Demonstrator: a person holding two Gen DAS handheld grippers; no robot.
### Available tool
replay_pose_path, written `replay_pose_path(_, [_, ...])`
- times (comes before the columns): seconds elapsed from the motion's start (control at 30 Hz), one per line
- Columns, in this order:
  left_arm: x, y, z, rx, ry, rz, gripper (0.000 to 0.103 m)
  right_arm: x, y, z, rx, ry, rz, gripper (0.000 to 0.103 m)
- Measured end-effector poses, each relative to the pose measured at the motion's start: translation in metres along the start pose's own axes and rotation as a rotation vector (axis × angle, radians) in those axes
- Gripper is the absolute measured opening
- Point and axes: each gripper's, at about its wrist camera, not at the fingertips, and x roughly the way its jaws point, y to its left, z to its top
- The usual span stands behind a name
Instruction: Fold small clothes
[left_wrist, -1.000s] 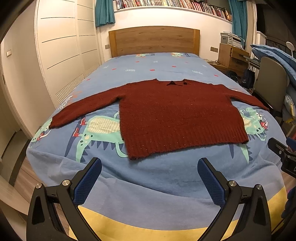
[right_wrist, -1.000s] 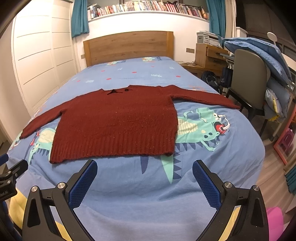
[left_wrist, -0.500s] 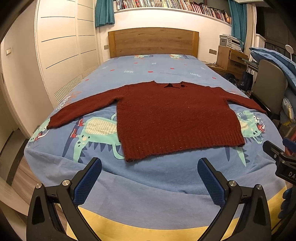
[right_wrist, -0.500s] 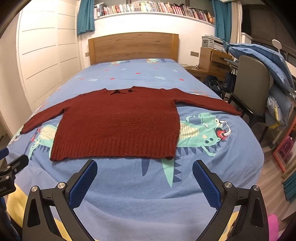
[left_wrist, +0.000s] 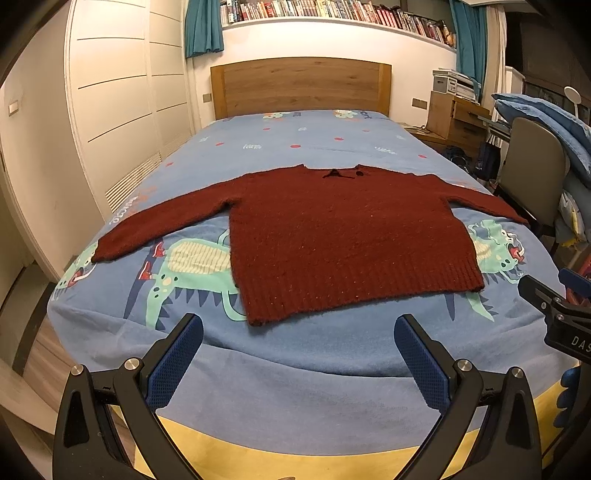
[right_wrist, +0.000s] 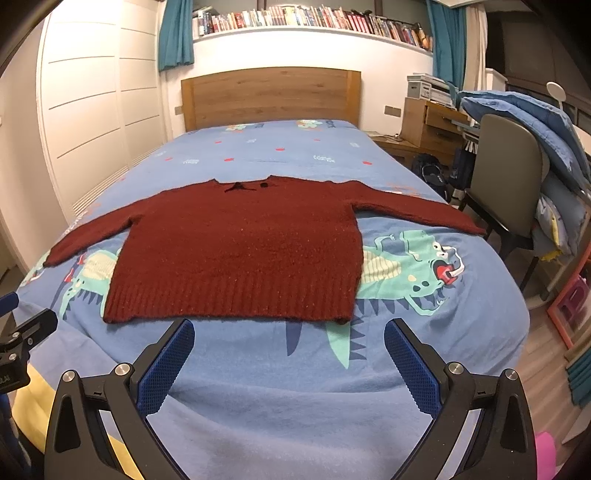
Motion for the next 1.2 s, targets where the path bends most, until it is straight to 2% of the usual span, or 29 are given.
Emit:
replay_pose_path(0.4, [-0.007,-0.001,0.006,0.004,-0.034,-0.008,0.102,-0.004,-0.001,0.003,-0.009,-0.009,-0.01,0.103])
replay_pose_path(1.2, [-0.004,-0.002,0.016,0.005,-0.008,-0.053,0.102,0.0,-0.017,0.012,0.019,-0.005,-0.037,0.103])
